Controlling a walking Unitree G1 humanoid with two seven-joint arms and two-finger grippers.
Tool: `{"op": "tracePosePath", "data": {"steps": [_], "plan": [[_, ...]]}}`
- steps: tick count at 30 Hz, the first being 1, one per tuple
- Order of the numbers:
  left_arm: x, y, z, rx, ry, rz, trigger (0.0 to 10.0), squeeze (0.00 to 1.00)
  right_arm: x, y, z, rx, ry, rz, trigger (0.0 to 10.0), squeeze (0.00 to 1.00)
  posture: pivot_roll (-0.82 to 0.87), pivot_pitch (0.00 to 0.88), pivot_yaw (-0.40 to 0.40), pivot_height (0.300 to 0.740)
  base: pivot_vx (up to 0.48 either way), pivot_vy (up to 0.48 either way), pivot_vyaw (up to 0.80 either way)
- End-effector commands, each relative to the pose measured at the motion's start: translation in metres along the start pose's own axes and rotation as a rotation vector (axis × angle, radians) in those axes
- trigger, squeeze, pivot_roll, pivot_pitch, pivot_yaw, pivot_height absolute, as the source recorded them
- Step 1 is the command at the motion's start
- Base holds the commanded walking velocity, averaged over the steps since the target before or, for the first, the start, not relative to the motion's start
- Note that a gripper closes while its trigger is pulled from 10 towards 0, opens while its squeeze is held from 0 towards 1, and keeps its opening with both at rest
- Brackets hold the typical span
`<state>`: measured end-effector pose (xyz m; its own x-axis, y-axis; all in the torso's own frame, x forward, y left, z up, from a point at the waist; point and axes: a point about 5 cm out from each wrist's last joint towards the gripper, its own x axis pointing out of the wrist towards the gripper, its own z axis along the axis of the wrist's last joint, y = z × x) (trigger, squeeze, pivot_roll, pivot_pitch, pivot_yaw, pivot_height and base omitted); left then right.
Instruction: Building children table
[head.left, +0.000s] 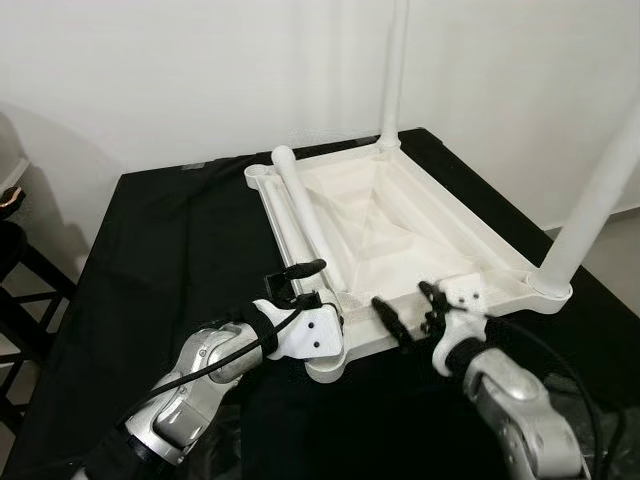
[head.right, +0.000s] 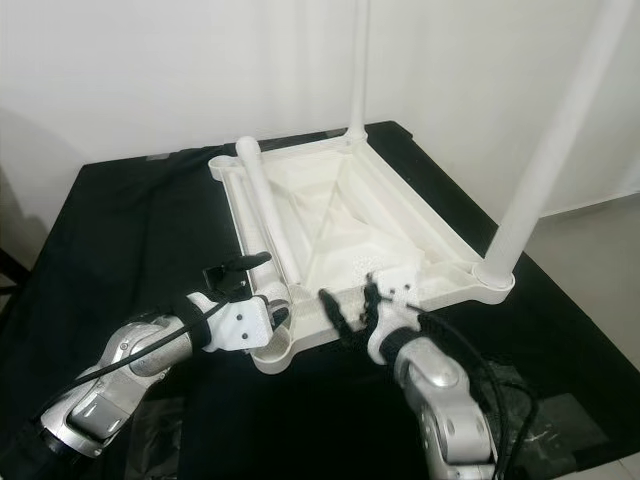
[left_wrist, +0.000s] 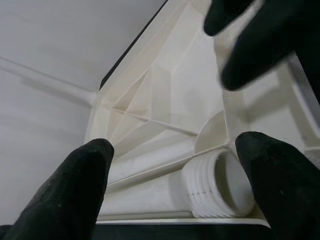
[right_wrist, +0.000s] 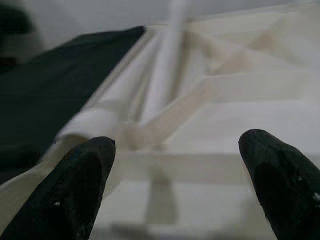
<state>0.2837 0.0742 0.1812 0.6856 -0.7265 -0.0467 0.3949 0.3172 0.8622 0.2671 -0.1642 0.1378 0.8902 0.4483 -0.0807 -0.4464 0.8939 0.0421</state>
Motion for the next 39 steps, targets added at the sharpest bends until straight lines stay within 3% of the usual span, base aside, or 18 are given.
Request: {"op": "tracePosePath", "data": {"steps": [1, 4, 11, 12, 15, 16, 17, 18, 22, 27, 39], "plan": [[0.001, -0.003, -0.005, 0.037, 0.020, -0.046, 10.0, 1.00, -0.007, 0.011, 0.005, 0.001, -0.040, 0.101, 10.0, 0.00, -0.02, 0.090, 0.051, 0.740, 0.000, 0.000, 0.00], [0.001, -0.004, -0.010, 0.054, 0.039, -0.071, 10.0, 1.00, -0.022, 0.019, 0.006, -0.025, -0.025, 0.236, 10.0, 0.00, -0.03, 0.095, 0.052, 0.740, 0.000, 0.000, 0.00], [0.002, -0.005, -0.011, 0.050, 0.048, -0.076, 10.0, 1.00, -0.026, 0.022, 0.006, -0.044, -0.012, 0.281, 10.0, 0.00, -0.03, 0.095, 0.052, 0.740, 0.000, 0.000, 0.00], [0.004, -0.007, -0.014, 0.034, 0.060, -0.082, 10.0, 1.00, -0.037, 0.024, 0.005, -0.095, 0.035, 0.375, 10.0, 0.00, -0.03, 0.098, 0.055, 0.740, 0.000, 0.000, 0.00], [0.004, -0.007, -0.014, 0.034, 0.060, -0.082, 10.0, 1.00, -0.037, 0.024, 0.005, -0.095, 0.035, 0.375, 10.0, 0.00, -0.03, 0.098, 0.055, 0.740, 0.000, 0.000, 0.00], [0.006, -0.009, -0.016, 0.019, 0.069, -0.082, 10.0, 0.59, -0.047, 0.022, 0.004, -0.143, 0.085, 0.438, 10.0, 0.00, -0.03, 0.101, 0.055, 0.740, 0.000, 0.000, 0.00], [0.006, -0.009, -0.016, 0.019, 0.069, -0.082, 10.0, 0.59, -0.047, 0.022, 0.004, -0.143, 0.085, 0.438, 10.0, 0.00, -0.03, 0.101, 0.055, 0.740, 0.000, 0.000, 0.00], [0.010, -0.010, -0.017, 0.014, 0.071, -0.085, 10.0, 0.00, -0.054, 0.021, 0.004, -0.170, 0.113, 0.469, 10.0, 0.00, -0.04, 0.104, 0.053, 0.740, 0.000, 0.000, 0.00], [0.017, -0.011, -0.015, 0.018, 0.065, -0.080, 10.0, 0.00, -0.063, 0.022, -0.002, -0.155, 0.126, 0.462, 10.0, 0.00, -0.04, 0.112, 0.053, 0.740, 0.000, 0.000, 0.00], [0.021, -0.008, -0.014, 0.025, 0.051, -0.076, 10.0, 0.00, -0.078, 0.036, -0.015, -0.118, 0.168, 0.504, 10.0, 0.00, -0.04, 0.119, 0.064, 0.740, 0.000, 0.000, 0.00], [0.031, -0.005, -0.019, 0.113, 0.089, -0.070, 10.0, 0.00, -0.080, 0.029, -0.010, -0.142, 0.170, 0.487, 10.0, 0.00, -0.05, 0.123, 0.071, 0.740, 0.000, 0.000, 0.00]]}}
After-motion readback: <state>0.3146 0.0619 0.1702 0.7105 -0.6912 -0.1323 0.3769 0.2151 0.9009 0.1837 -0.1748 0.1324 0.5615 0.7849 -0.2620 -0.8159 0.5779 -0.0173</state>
